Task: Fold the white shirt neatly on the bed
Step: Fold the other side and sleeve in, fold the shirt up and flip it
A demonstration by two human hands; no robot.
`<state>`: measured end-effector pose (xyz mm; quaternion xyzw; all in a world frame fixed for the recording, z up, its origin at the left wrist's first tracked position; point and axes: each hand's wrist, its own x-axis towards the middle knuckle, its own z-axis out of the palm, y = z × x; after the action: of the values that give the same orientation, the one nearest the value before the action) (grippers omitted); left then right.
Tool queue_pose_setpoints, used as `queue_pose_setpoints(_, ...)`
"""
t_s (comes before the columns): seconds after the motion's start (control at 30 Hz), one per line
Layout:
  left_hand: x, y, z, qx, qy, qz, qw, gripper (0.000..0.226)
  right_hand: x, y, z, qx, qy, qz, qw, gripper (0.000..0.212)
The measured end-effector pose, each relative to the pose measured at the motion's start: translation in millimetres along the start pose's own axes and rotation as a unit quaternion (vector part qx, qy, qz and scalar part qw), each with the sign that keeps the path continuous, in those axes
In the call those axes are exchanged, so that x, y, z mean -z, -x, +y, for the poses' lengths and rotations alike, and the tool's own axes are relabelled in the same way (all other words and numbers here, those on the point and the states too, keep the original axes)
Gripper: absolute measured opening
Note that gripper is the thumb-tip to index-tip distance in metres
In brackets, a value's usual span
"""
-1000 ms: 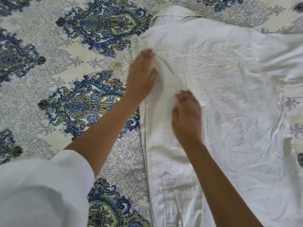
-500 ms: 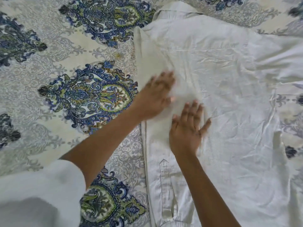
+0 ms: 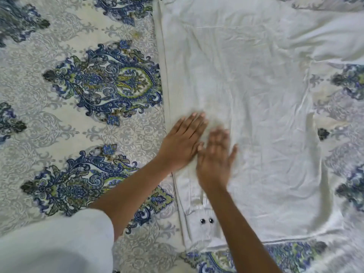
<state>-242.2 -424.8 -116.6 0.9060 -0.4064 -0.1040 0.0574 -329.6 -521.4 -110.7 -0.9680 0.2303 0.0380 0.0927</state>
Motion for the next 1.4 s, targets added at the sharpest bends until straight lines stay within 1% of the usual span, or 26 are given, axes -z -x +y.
queue_pose_setpoints(0.07, -10, 28, 12, 0.043, 0.004, 0.012, 0.999, 0.057, -8, 28, 5, 0.034, 0.001, -0.021, 0.999, 0.057)
queue_pose_setpoints(0.13, -12, 49, 22, 0.050, -0.005, 0.012, 0.999, 0.056, -11, 57, 27, 0.030, 0.008, -0.038, 0.999, 0.056)
queue_pose_setpoints(0.2, -10, 62, 33, 0.037, -0.001, 0.011, 0.999, 0.056, -4, 76, 44, 0.025, 0.019, -0.039, 0.999, 0.056)
queue_pose_setpoints(0.3, -13, 72, 52, 0.005, -0.003, 0.003, 1.000, 0.057, 3, 80, 34, 0.016, 0.000, -0.036, 0.999, 0.059)
queue_pose_setpoints(0.37, -18, 86, 61, -0.012, -0.007, -0.015, 1.000, 0.057, 1, 96, 32, 0.041, -0.001, -0.056, 0.998, 0.057)
queue_pose_setpoints(0.43, -24, 107, 67, -0.024, -0.012, -0.032, 0.999, 0.058, -2, 121, 46, 0.064, 0.011, -0.075, 0.995, 0.056)
queue_pose_setpoints(0.53, -22, 125, 79, -0.029, -0.014, -0.040, 0.999, 0.059, 6, 145, 66, 0.062, 0.027, -0.092, 0.993, 0.057)
queue_pose_setpoints(0.6, -19, 127, 86, -0.036, -0.016, -0.048, 0.998, 0.060, 11, 143, 66, 0.051, 0.040, -0.091, 0.994, 0.057)
queue_pose_setpoints(0.67, -19, 131, 92, -0.050, -0.012, -0.064, 0.997, 0.060, 13, 144, 69, 0.087, 0.048, -0.108, 0.989, 0.056)
queue_pose_setpoints(0.77, -24, 142, 98, -0.031, -0.019, -0.069, 0.997, 0.057, 13, 159, 81, 0.143, 0.041, -0.136, 0.979, 0.058)
queue_pose_setpoints(0.87, -12, 131, 109, -0.024, -0.053, -0.073, 0.996, 0.055, 37, 147, 91, 0.167, 0.007, -0.174, 0.970, 0.053)
queue_pose_setpoints(0.9, -5, 124, 113, -0.020, -0.066, -0.070, 0.995, 0.050, 47, 137, 93, 0.177, -0.023, -0.175, 0.968, 0.050)
queue_pose_setpoints(0.93, 4, 114, 119, -0.012, -0.077, -0.056, 0.995, 0.040, 60, 126, 99, 0.170, -0.082, -0.169, 0.967, 0.045)
queue_pose_setpoints(0.97, 12, 103, 123, -0.004, -0.081, -0.033, 0.996, 0.032, 70, 115, 108, 0.143, -0.158, -0.156, 0.964, 0.040)
queue_pose_setpoints(1.0, 20, 87, 129, 0.003, -0.076, -0.015, 0.997, 0.031, 83, 101, 123, 0.094, -0.228, -0.136, 0.959, 0.035)
queue_pose_setpoints(1.03, 26, 73, 133, 0.009, -0.060, -0.002, 0.998, 0.033, 93, 87, 136, 0.035, -0.269, -0.118, 0.955, 0.033)
queue_pose_setpoints(1.07, 33, 53, 140, 0.014, -0.035, 0.009, 0.999, 0.034, 100, 71, 153, -0.026, -0.270, -0.107, 0.956, 0.032)
queue_pose_setpoints(1.17, 51, -20, 166, 0.040, 0.050, 0.031, 0.997, 0.040, 114, 15, 212, -0.143, -0.179, -0.092, 0.969, 0.034)
queue_pose_setpoints(1.23, 64, -72, 182, 0.097, 0.115, 0.037, 0.988, 0.047, 116, -18, 245, -0.206, -0.166, -0.113, 0.958, 0.035)
queue_pose_setpoints(1.27, 69, -98, 186, 0.124, 0.140, 0.031, 0.982, 0.048, 115, -34, 260, -0.228, -0.183, -0.135, 0.947, 0.034)
queue_pose_setpoints(1.33, 76, -147, 188, 0.171, 0.196, 0.028, 0.965, 0.042, 112, -56, 282, -0.241, -0.255, -0.186, 0.918, 0.028)
queue_pose_setpoints(1.4, 83, -188, 185, 0.196, 0.220, 0.041, 0.955, 0.033, 114, -69, 294, -0.231, -0.342, -0.245, 0.877, 0.021)
